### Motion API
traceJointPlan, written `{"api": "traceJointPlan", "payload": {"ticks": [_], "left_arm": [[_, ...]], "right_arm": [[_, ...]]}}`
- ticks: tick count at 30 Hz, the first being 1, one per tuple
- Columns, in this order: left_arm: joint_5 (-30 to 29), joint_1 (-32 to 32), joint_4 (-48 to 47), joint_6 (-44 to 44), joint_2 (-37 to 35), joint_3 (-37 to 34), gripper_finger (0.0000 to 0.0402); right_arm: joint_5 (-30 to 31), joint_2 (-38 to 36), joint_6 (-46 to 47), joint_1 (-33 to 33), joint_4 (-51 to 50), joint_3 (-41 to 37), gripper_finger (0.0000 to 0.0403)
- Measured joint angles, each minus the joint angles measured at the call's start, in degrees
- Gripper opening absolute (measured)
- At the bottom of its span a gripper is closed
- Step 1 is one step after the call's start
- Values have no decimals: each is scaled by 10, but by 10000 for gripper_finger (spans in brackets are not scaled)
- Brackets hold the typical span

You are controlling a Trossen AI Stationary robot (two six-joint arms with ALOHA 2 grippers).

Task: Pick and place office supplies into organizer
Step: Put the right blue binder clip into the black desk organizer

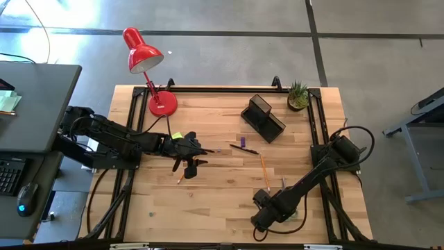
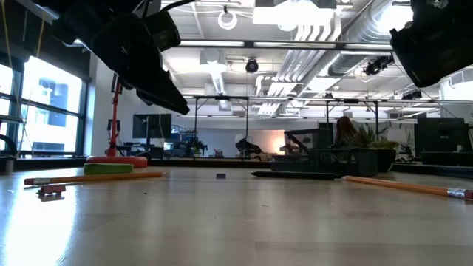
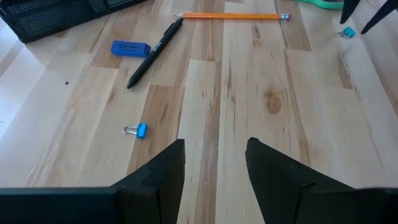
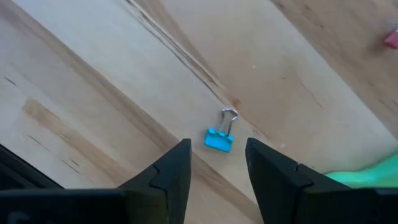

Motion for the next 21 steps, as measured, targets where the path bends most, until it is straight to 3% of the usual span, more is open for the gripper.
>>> {"api": "traceJointPlan", "payload": {"ticks": [21], "left_arm": [[0, 0, -1, 0, 0, 0, 156]], "right_arm": [[0, 13, 2, 6, 2, 0, 140]]}}
